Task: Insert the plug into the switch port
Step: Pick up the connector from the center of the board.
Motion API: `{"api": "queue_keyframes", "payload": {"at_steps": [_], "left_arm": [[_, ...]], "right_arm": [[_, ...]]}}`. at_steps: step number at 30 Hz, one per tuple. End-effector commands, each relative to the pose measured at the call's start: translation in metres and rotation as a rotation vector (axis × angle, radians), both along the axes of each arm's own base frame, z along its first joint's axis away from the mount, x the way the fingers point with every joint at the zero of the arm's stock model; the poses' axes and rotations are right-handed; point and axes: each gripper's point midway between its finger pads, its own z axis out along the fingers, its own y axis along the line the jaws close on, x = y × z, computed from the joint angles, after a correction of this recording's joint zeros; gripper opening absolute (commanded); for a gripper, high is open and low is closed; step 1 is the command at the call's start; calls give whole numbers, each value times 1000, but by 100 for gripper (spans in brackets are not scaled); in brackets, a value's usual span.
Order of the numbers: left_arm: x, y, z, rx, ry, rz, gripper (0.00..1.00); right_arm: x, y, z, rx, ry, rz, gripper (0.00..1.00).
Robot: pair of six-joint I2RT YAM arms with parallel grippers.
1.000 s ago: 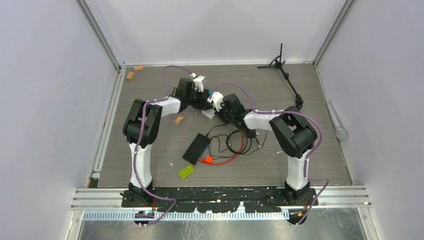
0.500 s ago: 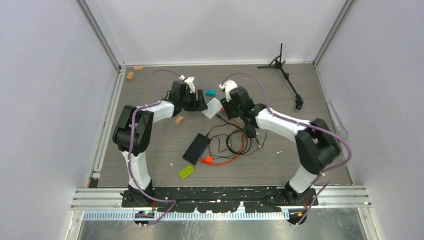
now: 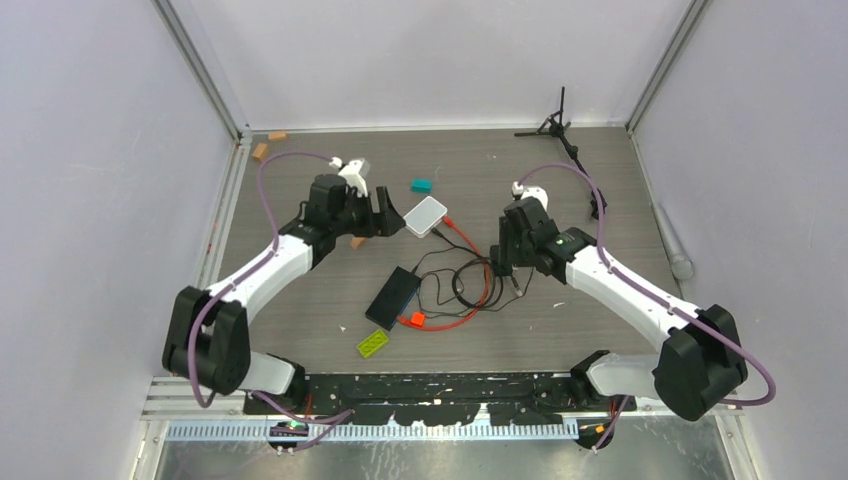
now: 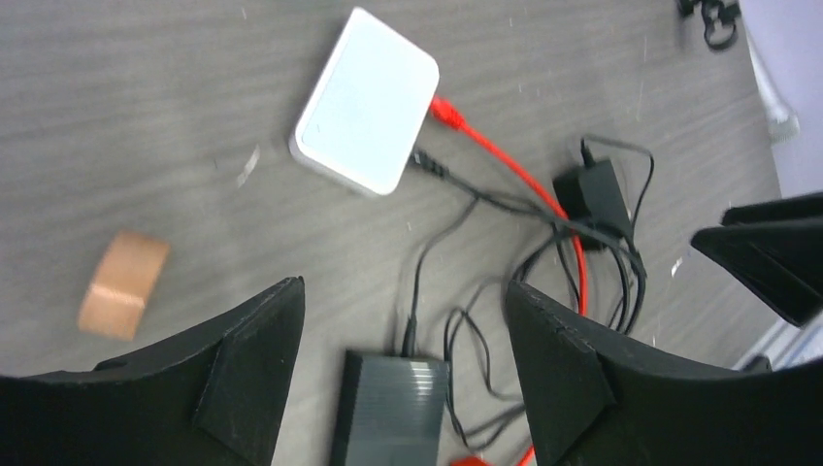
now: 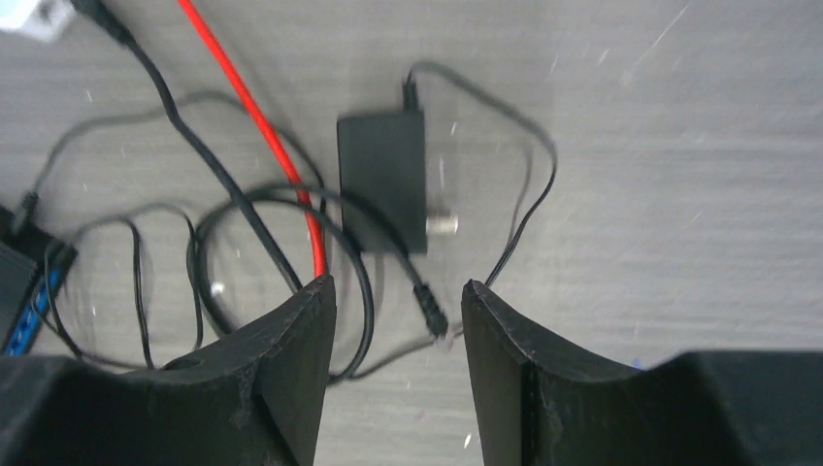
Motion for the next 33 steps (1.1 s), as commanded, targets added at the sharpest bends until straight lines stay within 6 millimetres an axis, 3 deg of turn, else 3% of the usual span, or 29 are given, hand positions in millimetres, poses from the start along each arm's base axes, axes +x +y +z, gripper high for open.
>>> {"api": "queue_keyframes", "payload": {"at_steps": [1,3,8,12,18,25,33], "left_arm": [[-50,0,-6,-4,75,-49,77],[-64,3,-8,-9,89,-48,77],[-88,7,-11,-8,113,-69,77],[-95,11,-15,1,123,-61,77],[-97,14,-18,-3,140,-38,77],[-98,15,-23,4,158,-31,76],[-98,14,-31,13,191,-31,76]], "right_arm": [[-29,23,-4,218,81,-19,56],[-31,38,7,284,60,-4,52],[-34,64,36,227,-77,-13,52],[-27,95,38,324,-173,-57,49],[-9,94,9,371,-226,-218,48],[4,106,-17,389,-106,-180,40],[2,77,-53,309,-90,-273,33]]}}
